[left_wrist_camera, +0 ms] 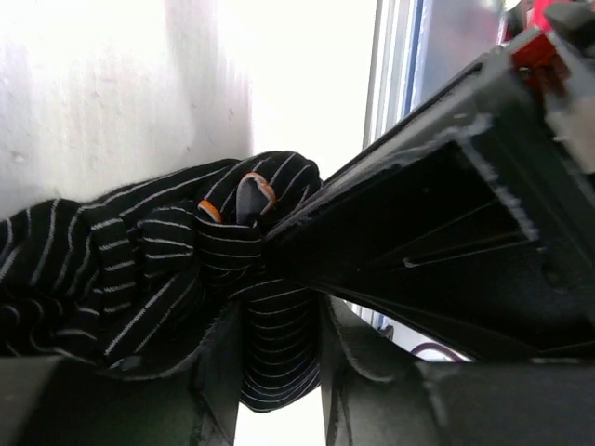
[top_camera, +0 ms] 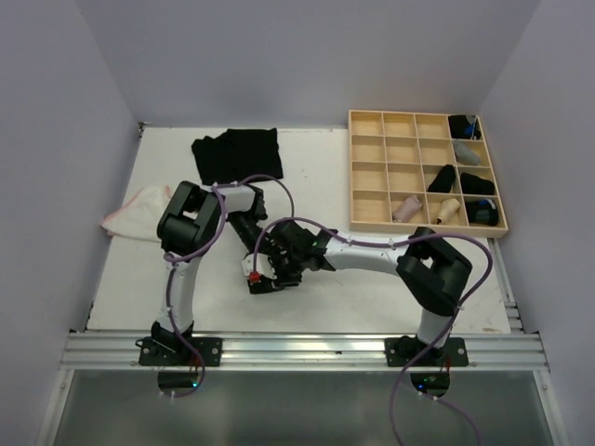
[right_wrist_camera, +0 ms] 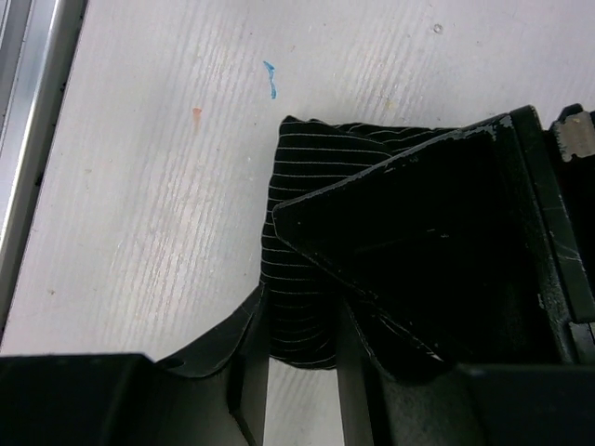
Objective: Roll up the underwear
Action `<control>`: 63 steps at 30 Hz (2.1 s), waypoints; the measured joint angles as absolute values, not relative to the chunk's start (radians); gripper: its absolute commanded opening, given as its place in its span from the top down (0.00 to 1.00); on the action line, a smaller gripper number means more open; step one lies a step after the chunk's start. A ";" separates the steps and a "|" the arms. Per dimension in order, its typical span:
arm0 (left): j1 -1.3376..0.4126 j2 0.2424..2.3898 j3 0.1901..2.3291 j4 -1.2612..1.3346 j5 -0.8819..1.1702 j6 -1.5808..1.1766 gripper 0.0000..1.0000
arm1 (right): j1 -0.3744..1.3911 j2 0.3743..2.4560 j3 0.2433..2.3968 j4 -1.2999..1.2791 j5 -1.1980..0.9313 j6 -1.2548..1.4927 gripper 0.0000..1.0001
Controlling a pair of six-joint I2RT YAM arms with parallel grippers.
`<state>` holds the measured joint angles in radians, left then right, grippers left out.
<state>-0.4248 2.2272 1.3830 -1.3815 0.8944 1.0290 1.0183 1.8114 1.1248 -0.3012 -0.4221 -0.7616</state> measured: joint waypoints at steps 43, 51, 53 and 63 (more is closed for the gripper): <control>-0.549 0.936 0.564 -0.692 0.493 1.005 0.42 | 0.733 2.467 1.743 -0.798 -1.314 -0.257 1.00; -0.648 1.049 0.525 -0.514 0.382 0.973 0.42 | 0.728 2.474 1.745 -0.802 -1.324 -0.242 1.00; -0.661 1.078 0.524 -0.475 0.353 0.968 0.42 | 0.725 2.476 1.746 -0.804 -1.323 -0.242 1.00; -0.718 1.179 0.521 -0.389 0.279 0.968 0.91 | 0.719 2.482 1.752 -0.822 -1.319 -0.229 0.94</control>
